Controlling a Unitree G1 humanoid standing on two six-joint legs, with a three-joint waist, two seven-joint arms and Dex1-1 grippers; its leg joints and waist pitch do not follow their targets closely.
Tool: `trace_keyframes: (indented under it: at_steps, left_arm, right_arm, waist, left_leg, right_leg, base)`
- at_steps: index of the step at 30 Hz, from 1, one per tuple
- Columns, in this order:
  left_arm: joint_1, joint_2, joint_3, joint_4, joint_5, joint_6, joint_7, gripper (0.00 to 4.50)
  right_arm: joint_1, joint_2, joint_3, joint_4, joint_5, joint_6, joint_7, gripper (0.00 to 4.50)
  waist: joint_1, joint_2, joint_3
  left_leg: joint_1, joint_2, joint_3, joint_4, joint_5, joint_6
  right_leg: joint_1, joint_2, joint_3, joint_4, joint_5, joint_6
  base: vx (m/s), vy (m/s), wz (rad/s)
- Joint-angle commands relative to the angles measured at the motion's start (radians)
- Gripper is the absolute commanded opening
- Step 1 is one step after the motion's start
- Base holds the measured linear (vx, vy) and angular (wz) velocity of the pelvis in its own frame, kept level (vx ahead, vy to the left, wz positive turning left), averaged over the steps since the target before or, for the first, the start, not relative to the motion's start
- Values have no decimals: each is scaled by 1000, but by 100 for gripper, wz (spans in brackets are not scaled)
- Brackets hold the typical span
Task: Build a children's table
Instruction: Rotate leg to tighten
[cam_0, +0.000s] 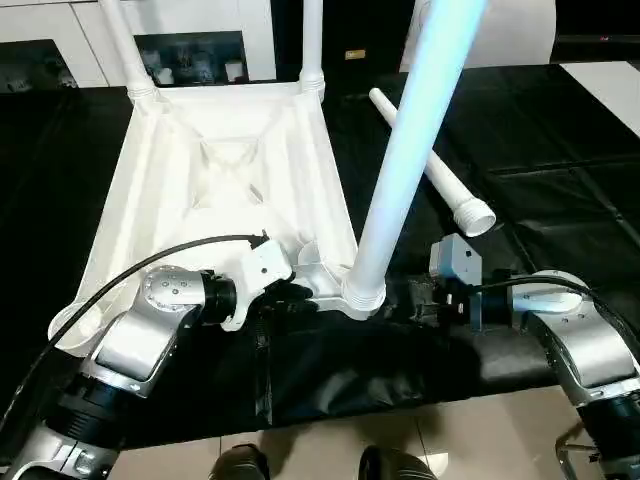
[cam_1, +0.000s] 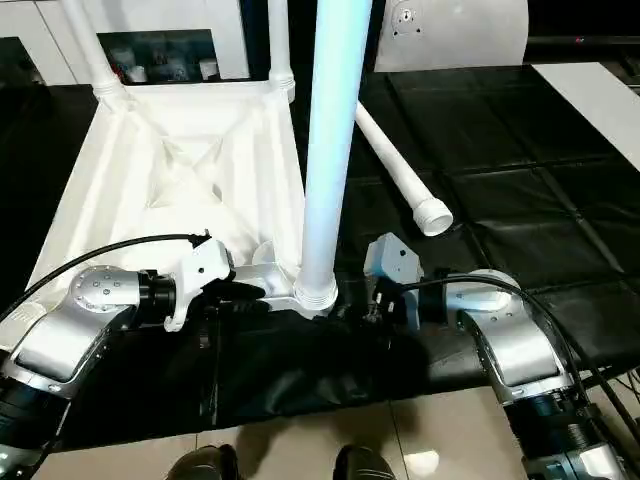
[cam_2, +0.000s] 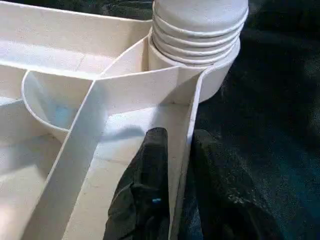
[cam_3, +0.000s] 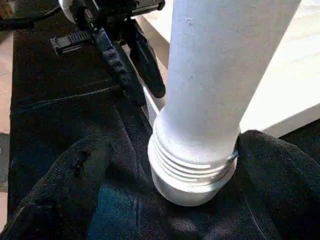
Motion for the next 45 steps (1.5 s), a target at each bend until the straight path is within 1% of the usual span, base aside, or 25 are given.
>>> trace_keyframes:
  at_steps: [1, 3, 4, 6, 7, 9, 12, 15, 18, 19, 20, 21, 22, 24, 26, 29, 30, 31, 35, 37, 39, 40, 41, 43, 45]
  left_arm:
    - [-13, 24, -17, 23, 29, -17, -7, 51]
    - [-13, 30, -23, 27, 34, -22, -14, 46]
    - [-16, 35, -27, 32, 38, -29, -19, 30]
    - [-19, 40, -32, 37, 45, -39, -25, 15]
    - [-27, 50, -46, 46, 57, -63, -36, 12]
    - [-30, 53, -51, 49, 58, -72, -43, 5]
    - [-41, 57, -59, 61, 52, -97, -58, 5]
    - [-63, 75, -77, 80, 30, -190, -156, 5]
    - [-70, 81, -85, 85, 3, -230, -214, 5]
    - [-75, 86, -94, 88, 5, -241, -230, 5]
    - [-79, 90, -103, 92, 9, -250, -242, 5]
    - [-82, 94, -109, 95, 14, -257, -250, 5]
    - [-86, 98, -118, 102, 19, -268, -262, 5]
    - [-88, 99, -124, 108, 22, -279, -268, 5]
    - [-98, 92, -131, 127, 28, -303, -279, 0]
    - [-111, 84, -134, 149, 42, -327, -280, 0]
    - [-114, 83, -135, 152, 44, -331, -280, 0]
    - [-115, 83, -135, 157, 44, -334, -280, 0]
    - [-114, 85, -135, 160, 43, -341, -282, 0]
    - [-115, 88, -136, 165, 44, -348, -283, 0]
    - [-117, 89, -136, 171, 46, -352, -285, 0]
    - [-118, 89, -136, 175, 47, -355, -285, 0]
    - [-119, 90, -136, 180, 48, -360, -287, 0]
    - [-118, 90, -135, 182, 46, -358, -288, 0]
    - [-117, 90, -134, 180, 42, -352, -289, 0]
  right_arm:
    - [-1, -5, 21, 13, -5, -6, 10, 450]
    - [-3, -5, 20, 16, -5, -8, 11, 450]
    - [-5, -6, 20, 19, -6, -10, 11, 450]
    - [-8, -6, 20, 22, -6, -12, 12, 450]
    - [-16, -5, 19, 29, -8, -13, 11, 450]
    - [-20, -5, 19, 35, -10, -15, 9, 450]
    - [-35, -5, 19, 58, -15, -23, 7, 450]
    - [-72, -15, 28, 106, -21, -50, 41, 450]
    - [-96, -12, 38, 140, -21, -74, 66, 450]
    - [-103, -7, 42, 150, -18, -77, 76, 450]
    - [-109, -3, 46, 157, -15, -79, 85, 450]
    - [-112, -1, 48, 162, -13, -79, 91, 450]
    - [-119, 4, 57, 173, -14, -89, 102, 450]
    - [-126, 9, 64, 184, -18, -97, 107, 450]
    - [-152, 27, 78, 221, -23, -115, 125, 420]
    - [-178, 47, 91, 250, -21, -126, 151, 409]
    - [-181, 50, 94, 253, -20, -125, 157, 388]
    - [-186, 55, 100, 259, -21, -129, 165, 379]
    - [-196, 67, 112, 271, -21, -133, 173, 359]
    - [-203, 73, 120, 283, -19, -133, 184, 335]
    - [-208, 75, 123, 293, -20, -136, 191, 335]
    - [-210, 76, 124, 300, -21, -138, 196, 319]
    - [-213, 77, 125, 307, -20, -138, 203, 319]
    - [-215, 80, 124, 314, -11, -128, 213, 297]
    - [-215, 80, 124, 313, -3, -116, 219, 290]
  waist:
    - [-2, -2, -67]
    - [-2, -2, -67]
    - [-2, -2, -68]
    - [-3, -1, -67]
    - [-3, -3, -67]
    - [-5, -4, -68]
    - [-8, -4, -70]
    - [-8, -5, -73]
    - [-12, -6, -77]
    - [-12, -5, -78]
    - [-11, -6, -78]
    - [-11, -6, -78]
    - [-6, -3, -77]
    - [-3, -1, -77]
    - [3, -2, -75]
    - [4, -2, -74]
    - [5, -3, -74]
    - [6, -5, -76]
    - [6, -5, -76]
    - [7, -6, -77]
    - [7, -7, -78]
    - [7, -6, -77]
    - [7, -6, -77]
    - [7, -5, -76]
    - [7, -5, -76]
  left_leg:
    - [5, 15, 2, -54, -129, 91]
    - [6, 15, 2, -54, -124, 93]
    - [6, 15, 1, -53, -117, 94]
    - [5, 15, 1, -53, -119, 94]
    - [5, 14, 1, -54, -124, 94]
    - [4, 13, 1, -53, -124, 92]
    - [4, 13, 2, -52, -111, 93]
    - [4, 12, 2, -49, -92, 105]
    - [2, 12, 2, -46, -65, 118]
    - [3, 12, 3, -44, -52, 127]
    - [3, 13, 4, -43, -39, 139]
    - [3, 13, 4, -43, -39, 139]
    - [6, 16, 5, -42, -44, 146]
    - [7, 17, 6, -43, -52, 142]
    - [10, 18, 7, -45, -76, 127]
    - [9, 19, 6, -46, -100, 109]
    - [9, 19, 6, -46, -103, 107]
    - [9, 19, 5, -46, -101, 103]
    - [6, 18, 5, -46, -93, 102]
    - [5, 17, 5, -45, -88, 104]
    - [6, 18, 5, -45, -85, 104]
    - [5, 17, 5, -45, -84, 105]
    - [6, 17, 5, -45, -83, 105]
    - [6, 18, 5, -45, -84, 106]
    - [5, 17, 5, -45, -85, 107]
  right_leg:
    - [60, -45, 42, -67, -97, -237]
    - [60, -45, 43, -66, -90, -238]
    - [61, -44, 42, -64, -75, -242]
    - [61, -46, 42, -64, -74, -245]
    - [61, -45, 42, -65, -87, -243]
    - [63, -46, 42, -65, -91, -241]
    - [63, -45, 42, -62, -69, -248]
    - [64, -46, 42, -59, -40, -257]
    - [67, -46, 41, -50, 16, -272]
    - [67, -45, 41, -47, 40, -280]
    - [67, -44, 41, -44, 67, -290]
    - [67, -44, 41, -44, 67, -290]
    - [64, -45, 40, -45, 57, -295]
    - [62, -46, 40, -46, 43, -296]
    - [60, -46, 41, -49, 4, -293]
    - [60, -48, 41, -49, -27, -288]
    - [60, -48, 41, -50, -31, -286]
    - [61, -49, 42, -49, -30, -281]
    - [62, -49, 42, -47, -25, -278]
    - [63, -49, 41, -46, -21, -278]
    - [62, -49, 42, -46, -19, -278]
    - [62, -49, 41, -46, -19, -279]
    - [62, -49, 42, -46, -19, -278]
    - [62, -48, 41, -46, -16, -279]
    - [62, -49, 42, -47, -16, -279]
  base:
    - [0, 0, 0]
    - [0, 0, 0]
    - [0, 0, 0]
    - [0, 0, 0]
    - [0, 0, 0]
    - [0, 0, 0]
    - [0, 0, 0]
    - [0, 0, 0]
    - [0, 0, 0]
    - [0, 0, 0]
    - [0, 0, 0]
    - [0, 0, 0]
    - [0, 0, 0]
    - [0, 0, 0]
    - [0, 0, 0]
    - [0, 0, 0]
    - [0, 0, 0]
    - [0, 0, 0]
    - [0, 0, 0]
    - [0, 0, 0]
    - [0, 0, 0]
    - [0, 0, 0]
    - [0, 0, 0]
    - [0, 0, 0]
    - [0, 0, 0]
